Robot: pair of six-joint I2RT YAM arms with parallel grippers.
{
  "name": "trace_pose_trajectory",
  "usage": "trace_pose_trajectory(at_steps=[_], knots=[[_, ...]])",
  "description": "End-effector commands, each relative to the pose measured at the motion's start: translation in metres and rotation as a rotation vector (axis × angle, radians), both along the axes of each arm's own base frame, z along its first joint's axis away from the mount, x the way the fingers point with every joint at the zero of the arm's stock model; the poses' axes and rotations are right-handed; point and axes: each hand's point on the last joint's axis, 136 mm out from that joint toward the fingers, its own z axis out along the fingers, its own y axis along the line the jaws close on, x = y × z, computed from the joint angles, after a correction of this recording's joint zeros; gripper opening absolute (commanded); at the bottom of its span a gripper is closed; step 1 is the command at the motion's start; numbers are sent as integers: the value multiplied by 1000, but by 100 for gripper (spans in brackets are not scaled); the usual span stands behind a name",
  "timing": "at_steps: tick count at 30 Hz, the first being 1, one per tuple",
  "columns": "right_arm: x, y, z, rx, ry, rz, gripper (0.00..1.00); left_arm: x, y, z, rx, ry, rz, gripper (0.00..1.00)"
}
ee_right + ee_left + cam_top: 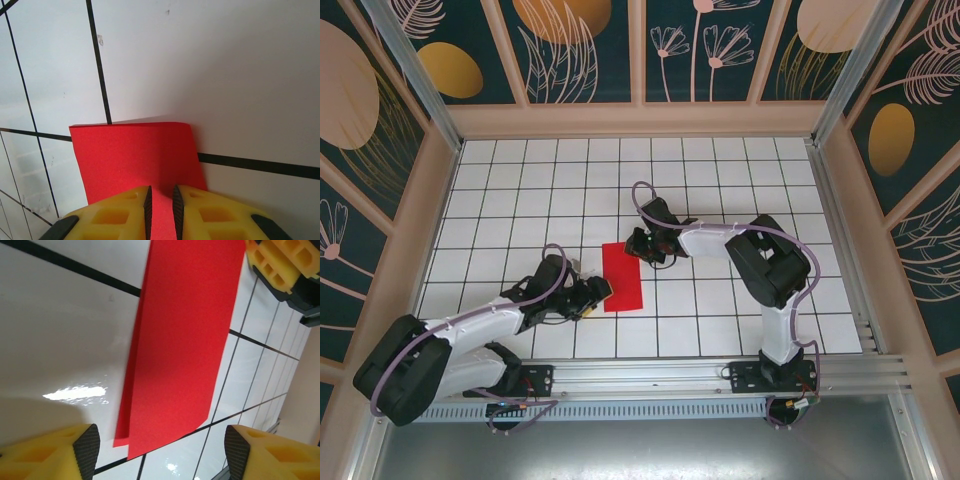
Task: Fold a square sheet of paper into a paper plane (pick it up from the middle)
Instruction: Rotate the square sheet of paper at the center of the table, then fold the triangle a second time at the center of the table.
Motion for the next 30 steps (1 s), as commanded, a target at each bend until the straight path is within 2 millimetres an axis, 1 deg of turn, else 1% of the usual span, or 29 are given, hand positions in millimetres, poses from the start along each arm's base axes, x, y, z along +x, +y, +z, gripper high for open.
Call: trace_pose_trajectory(at_steps=[1, 3, 5, 8, 11, 13, 22, 27, 30], knots=[[-14, -18, -35, -72, 79, -13, 22, -2, -11, 4, -55, 0, -31, 64], [-14, -18, -35, -73, 80, -15, 21, -2, -13, 5, -57, -3, -38, 59], [-15, -19, -36, -73, 83, -16, 21, -2, -14, 4, -56, -1, -41, 57], [-15, -19, -37, -74, 85, -15, 21, -3, -14, 0, -48, 11, -44, 58], [-16, -18, -37, -71, 86, -11, 21, -4, -13, -3, -37, 17, -43, 63], [-16, -18, -37, -70, 85, -11, 21, -4, -13, -3, -38, 16, -45, 63], [-17, -17, -35, -60, 87, -5, 21, -3, -29, 8, -109, -10, -94, 57], [-18, -14, -30, -37, 73, 14, 20, 8, -34, 25, -134, -105, -103, 56], [-15, -11, -22, -11, 49, 31, 20, 14, -33, 25, -113, -133, -97, 54]])
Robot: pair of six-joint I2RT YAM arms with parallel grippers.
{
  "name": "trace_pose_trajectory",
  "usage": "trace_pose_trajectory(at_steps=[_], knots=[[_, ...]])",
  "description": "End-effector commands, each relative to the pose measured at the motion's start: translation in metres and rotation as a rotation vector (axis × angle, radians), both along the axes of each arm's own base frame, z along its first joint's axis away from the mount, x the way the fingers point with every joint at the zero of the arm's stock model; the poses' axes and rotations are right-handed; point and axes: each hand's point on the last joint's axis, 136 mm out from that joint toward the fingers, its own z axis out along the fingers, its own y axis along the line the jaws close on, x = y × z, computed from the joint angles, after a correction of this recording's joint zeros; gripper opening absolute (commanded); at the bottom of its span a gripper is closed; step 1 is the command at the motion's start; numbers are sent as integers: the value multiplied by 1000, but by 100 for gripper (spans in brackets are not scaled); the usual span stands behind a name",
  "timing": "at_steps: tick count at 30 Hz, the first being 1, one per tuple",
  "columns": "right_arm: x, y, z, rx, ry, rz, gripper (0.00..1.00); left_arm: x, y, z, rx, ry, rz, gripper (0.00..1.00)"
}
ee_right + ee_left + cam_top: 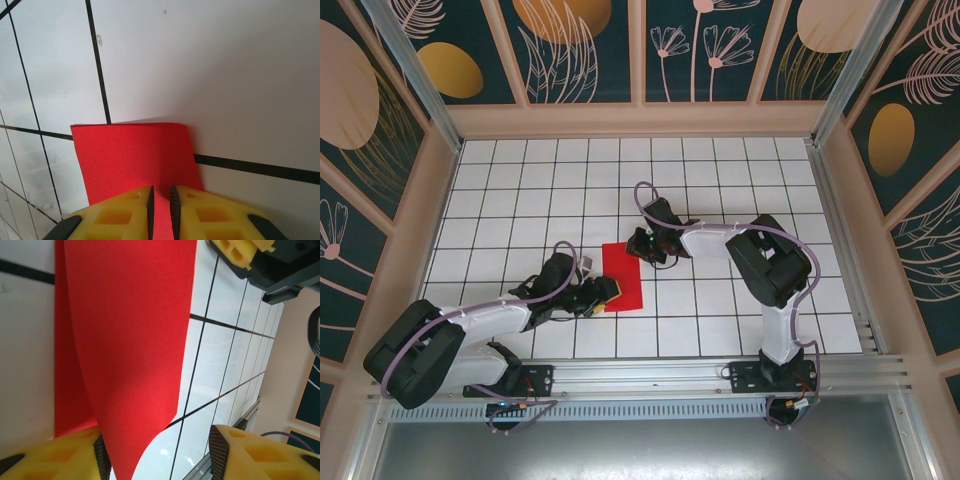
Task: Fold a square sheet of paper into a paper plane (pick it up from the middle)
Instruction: Fold the triangle a second time at the center of the table.
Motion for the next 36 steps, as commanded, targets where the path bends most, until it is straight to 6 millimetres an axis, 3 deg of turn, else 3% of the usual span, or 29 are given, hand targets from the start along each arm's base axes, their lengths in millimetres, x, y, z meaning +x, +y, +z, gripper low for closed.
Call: trace_pose_trajectory(at_steps=[1, 6, 11, 14, 19, 25, 36], knots=[[-12, -11, -20, -44, 38, 23, 20, 14, -7, 15, -15, -97, -12, 54], [4, -12, -12, -30, -8, 19, 19, 25, -10, 11, 15, -121, -10, 52], [27, -12, 3, -23, -89, 23, 19, 40, -16, 13, 34, -152, -5, 52], [30, -10, 17, 1, -109, 42, 19, 43, -18, 15, 34, -150, 0, 51], [4, -8, 38, 45, -110, 94, 18, 38, -15, 13, 27, -129, 8, 48], [-43, 5, 30, 66, -39, 180, 17, 29, -14, 11, 8, -106, -2, 45], [-55, 0, -12, -28, 65, 149, 13, 13, -19, 17, -54, -91, -68, 41]])
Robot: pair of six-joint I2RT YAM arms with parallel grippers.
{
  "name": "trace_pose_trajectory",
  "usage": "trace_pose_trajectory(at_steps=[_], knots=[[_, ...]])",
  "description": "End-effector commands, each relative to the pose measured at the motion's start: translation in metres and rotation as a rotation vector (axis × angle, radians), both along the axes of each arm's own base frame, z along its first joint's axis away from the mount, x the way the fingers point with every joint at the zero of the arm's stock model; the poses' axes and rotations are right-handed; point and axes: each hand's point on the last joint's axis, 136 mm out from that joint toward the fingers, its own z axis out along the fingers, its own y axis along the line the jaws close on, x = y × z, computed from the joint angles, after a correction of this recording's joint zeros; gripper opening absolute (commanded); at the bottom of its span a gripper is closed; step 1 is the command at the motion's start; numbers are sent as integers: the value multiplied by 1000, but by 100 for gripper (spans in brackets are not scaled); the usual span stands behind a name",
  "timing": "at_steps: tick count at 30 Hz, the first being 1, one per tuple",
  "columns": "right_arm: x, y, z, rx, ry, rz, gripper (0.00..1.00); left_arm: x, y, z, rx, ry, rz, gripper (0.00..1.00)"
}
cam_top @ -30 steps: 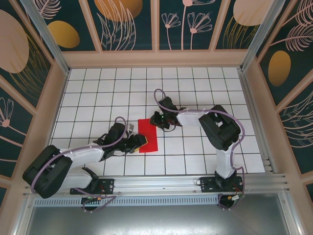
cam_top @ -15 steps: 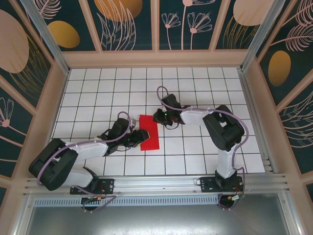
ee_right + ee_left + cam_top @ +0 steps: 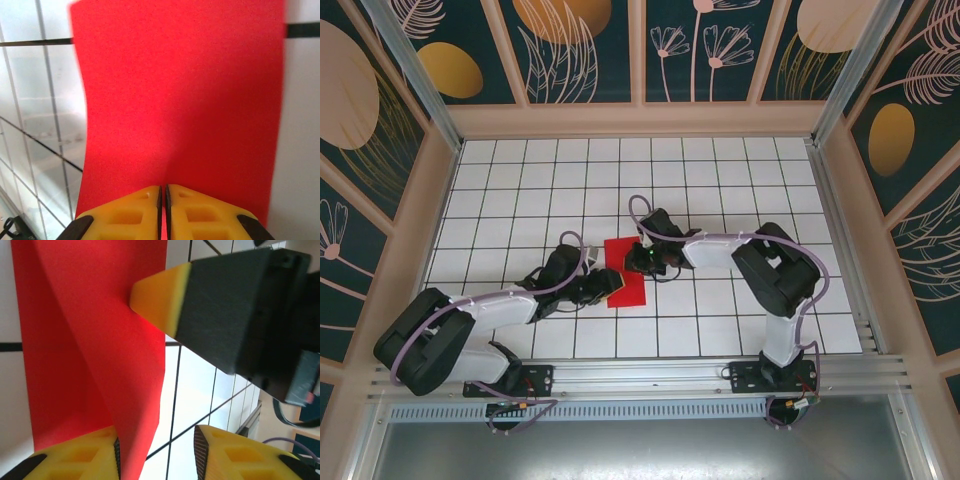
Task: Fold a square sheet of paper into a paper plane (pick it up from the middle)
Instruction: Fold the triangle a second time at the center of the table.
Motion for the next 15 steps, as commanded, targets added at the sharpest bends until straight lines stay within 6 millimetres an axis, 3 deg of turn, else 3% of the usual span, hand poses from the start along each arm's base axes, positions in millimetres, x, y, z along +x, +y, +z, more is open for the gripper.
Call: trace_pose_trajectory(at_steps=[1, 9, 11, 15], knots=[[-5, -9, -17, -61, 51, -29, 12, -9, -7, 9, -61, -6, -52, 41], [-8, -13, -31, -113, 75, -40, 11, -10, -10, 5, -49, 17, -80, 37], [-9, -6, -22, -67, 47, -19, 11, -11, -4, -8, 0, 57, -56, 34], [-4, 7, 16, 60, -37, 14, 11, -13, 3, -24, 49, 97, -25, 30]])
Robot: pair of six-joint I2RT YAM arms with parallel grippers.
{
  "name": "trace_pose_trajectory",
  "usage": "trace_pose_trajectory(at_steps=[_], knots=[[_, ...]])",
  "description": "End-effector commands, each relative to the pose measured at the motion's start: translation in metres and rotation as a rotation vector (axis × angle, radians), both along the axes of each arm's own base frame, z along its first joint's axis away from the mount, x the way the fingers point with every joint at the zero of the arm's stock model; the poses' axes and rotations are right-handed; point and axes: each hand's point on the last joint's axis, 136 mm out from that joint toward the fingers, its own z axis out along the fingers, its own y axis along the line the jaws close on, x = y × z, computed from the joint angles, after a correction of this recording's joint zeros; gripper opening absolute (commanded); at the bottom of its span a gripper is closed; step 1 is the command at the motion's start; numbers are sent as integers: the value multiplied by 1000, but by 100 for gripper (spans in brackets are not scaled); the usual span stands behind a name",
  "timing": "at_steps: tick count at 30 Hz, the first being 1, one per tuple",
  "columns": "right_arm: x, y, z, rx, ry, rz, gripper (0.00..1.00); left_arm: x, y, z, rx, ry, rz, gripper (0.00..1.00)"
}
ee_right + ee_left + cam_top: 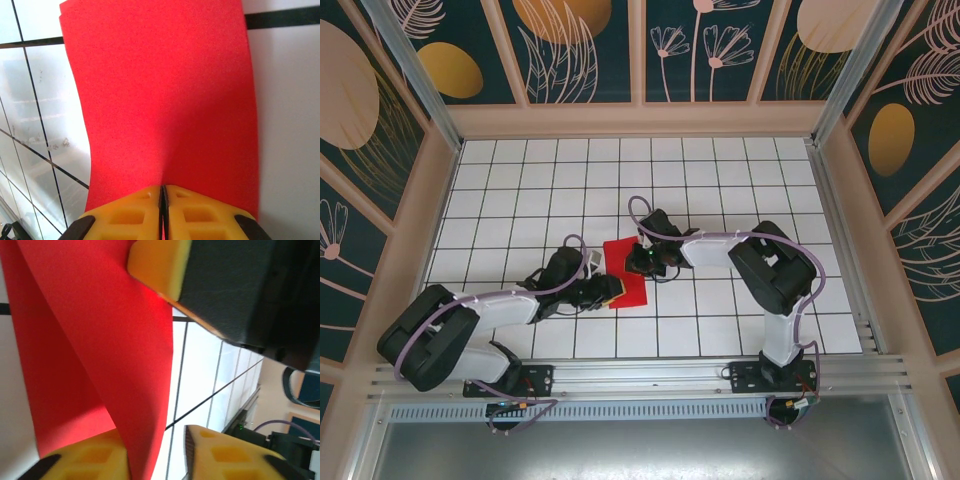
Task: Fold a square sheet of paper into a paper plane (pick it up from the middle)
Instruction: Fold the triangle a second time at the center of the table.
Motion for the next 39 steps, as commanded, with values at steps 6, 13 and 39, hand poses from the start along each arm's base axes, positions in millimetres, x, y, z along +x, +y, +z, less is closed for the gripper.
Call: trace_pose_trajectory(at_steps=[6, 13, 39], knots=[[-15, 5, 39, 116, -82, 61, 12, 1, 11, -24, 108, 55, 42, 27], [-45, -1, 4, 52, 13, 102, 12, 3, 11, -25, 116, 57, 47, 25], [-34, -11, 12, 109, 42, 21, 5, 21, -24, 30, -113, -61, -13, 39]])
